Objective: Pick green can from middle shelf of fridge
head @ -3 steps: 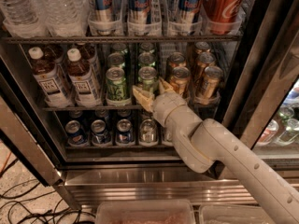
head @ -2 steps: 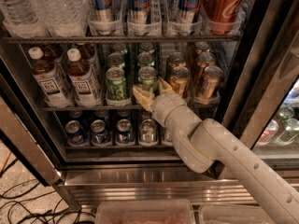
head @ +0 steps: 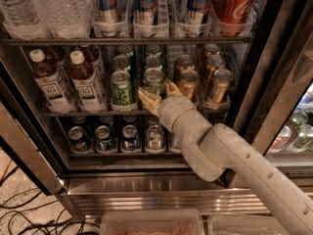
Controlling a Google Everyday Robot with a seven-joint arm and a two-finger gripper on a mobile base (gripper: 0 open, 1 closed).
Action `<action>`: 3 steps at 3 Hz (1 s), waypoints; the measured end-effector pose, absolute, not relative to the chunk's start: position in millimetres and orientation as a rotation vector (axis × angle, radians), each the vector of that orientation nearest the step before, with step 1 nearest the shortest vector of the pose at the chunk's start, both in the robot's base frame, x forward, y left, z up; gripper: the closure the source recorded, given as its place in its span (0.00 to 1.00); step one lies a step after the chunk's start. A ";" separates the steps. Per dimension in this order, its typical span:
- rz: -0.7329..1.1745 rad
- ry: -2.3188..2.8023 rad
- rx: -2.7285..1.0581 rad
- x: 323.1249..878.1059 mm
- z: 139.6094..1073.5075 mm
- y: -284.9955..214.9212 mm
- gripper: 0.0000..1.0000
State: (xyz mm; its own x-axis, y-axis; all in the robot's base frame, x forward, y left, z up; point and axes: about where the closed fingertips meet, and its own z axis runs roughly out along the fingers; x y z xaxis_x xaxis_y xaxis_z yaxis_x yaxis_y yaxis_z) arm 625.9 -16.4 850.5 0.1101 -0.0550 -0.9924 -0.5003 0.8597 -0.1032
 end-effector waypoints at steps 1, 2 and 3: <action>0.336 1.403 -0.490 618.5 878.6 -17.9 1.00; 0.338 1.379 -0.543 608.5 898.5 -13.8 1.00; 0.366 1.391 -0.639 590.6 898.9 -5.9 1.00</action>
Offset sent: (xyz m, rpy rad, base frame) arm -0.0325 0.0082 0.0736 -0.0736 -0.0863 0.1026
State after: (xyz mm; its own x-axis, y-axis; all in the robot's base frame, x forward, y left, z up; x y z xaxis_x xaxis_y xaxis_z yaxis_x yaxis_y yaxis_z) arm 590.6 -5.9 898.9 0.1627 -0.1272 -0.9784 -0.5920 0.7807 -0.1999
